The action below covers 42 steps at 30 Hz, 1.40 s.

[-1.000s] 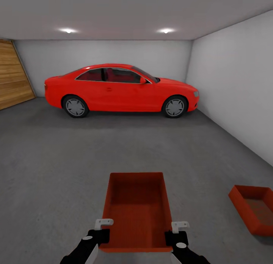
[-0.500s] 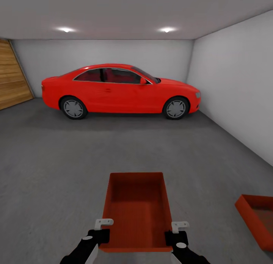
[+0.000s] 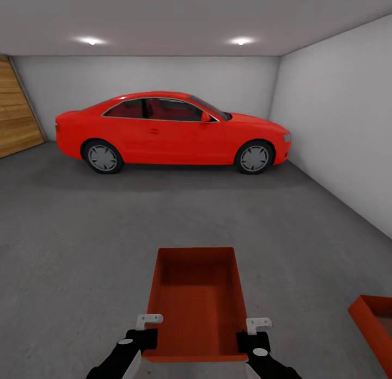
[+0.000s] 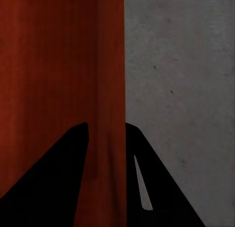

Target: Move the two storage containers from the living room to the garage. In the garage, place one container on the floor and stack the other container on top of it (either order is fine).

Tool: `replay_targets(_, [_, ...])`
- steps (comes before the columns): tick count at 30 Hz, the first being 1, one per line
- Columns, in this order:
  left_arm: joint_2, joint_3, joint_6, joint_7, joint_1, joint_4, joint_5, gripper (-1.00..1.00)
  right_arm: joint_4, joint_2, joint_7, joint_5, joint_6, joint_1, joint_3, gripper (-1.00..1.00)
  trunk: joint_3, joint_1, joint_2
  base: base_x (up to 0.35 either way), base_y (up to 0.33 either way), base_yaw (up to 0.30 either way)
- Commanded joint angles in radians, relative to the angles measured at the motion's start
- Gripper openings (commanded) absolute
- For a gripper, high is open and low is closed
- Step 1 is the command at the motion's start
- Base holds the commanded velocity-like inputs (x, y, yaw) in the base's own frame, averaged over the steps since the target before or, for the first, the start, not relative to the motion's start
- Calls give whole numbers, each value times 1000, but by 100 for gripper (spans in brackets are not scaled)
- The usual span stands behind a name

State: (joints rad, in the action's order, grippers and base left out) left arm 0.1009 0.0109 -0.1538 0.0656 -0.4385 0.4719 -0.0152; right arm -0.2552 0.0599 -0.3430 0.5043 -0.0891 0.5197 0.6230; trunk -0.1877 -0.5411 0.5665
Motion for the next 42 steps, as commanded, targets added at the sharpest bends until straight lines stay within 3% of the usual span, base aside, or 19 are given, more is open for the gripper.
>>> replay_targets(1, [-16, 9, -3, 11, 0, 5, 17, -100, 5, -9, -18, 34, -8, 2, -8, -100, -2, -1, 1, 323, 0, 0])
replay_targets(42, [-16, 9, -3, 11, 0, 6, 17, -100, 5, -12, -18, 34, -8, 1, -8, -100, -2, -1, 1, 323, 0, 0])
